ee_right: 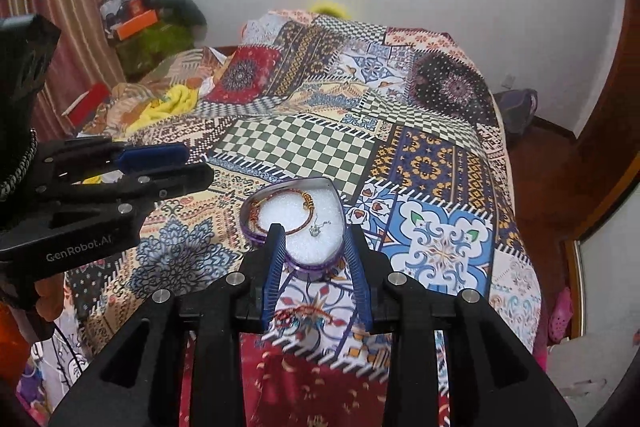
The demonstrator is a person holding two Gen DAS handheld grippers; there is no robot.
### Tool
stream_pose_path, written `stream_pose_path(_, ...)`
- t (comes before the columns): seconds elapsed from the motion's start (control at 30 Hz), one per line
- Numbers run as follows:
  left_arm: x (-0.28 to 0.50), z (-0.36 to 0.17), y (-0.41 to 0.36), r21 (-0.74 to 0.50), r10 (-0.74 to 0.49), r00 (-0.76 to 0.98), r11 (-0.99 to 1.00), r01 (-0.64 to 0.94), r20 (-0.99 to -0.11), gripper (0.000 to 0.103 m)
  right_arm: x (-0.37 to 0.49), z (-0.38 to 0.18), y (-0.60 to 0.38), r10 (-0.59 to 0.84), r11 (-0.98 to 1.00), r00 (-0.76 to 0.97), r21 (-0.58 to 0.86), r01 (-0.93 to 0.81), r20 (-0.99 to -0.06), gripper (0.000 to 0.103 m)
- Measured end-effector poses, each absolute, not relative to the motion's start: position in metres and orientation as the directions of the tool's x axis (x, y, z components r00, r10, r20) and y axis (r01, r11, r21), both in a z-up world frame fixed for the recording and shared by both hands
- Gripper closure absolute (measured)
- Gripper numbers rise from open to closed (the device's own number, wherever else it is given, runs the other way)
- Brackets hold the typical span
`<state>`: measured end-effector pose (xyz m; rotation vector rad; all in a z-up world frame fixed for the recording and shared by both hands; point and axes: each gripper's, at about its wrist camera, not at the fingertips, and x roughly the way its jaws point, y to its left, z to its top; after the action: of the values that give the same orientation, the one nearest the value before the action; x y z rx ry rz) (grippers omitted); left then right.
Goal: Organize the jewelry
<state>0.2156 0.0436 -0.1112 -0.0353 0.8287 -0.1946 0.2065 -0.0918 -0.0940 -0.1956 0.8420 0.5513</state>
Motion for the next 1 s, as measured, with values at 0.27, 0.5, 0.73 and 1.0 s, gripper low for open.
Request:
stream_pose_path(0.27, 0.193, -0.117, 0.042, -0.116, -0.189, 0.637, 0.981, 0.155, -0.747, 0.066, 0.187, -0.093, -0.108, 0.363, 0.867, 0.575, 0.041, -0.496, -0.733, 0.058)
stream_pose_path(0.5, 0.182, -0.143, 0.037, -0.129, -0.204, 0.576, 0.977, 0.169, -0.792, 0.065, 0.177, -0.108, -0.116, 0.336, 0.882, 0.565, 0.040, -0.470, -0.754, 0.055)
stream_pose_path(0.73, 0.170, -0.165, 0.039, -0.120, -0.190, 0.540, 0.979, 0.163, -0.820, 0.065, 0.168, -0.130, -0.110, 0.336, 0.869, 0.509, 0.053, -0.492, -0.793, 0.055)
stream_pose_path(1.0, 0.166, -0.184, 0.058, -0.120, -0.169, 0.510, 0.985, 0.127, -0.844, 0.065, 0.163, -0.162, -0.078, 0.343, 0.828, 0.416, 0.062, -0.558, -0.842, 0.056)
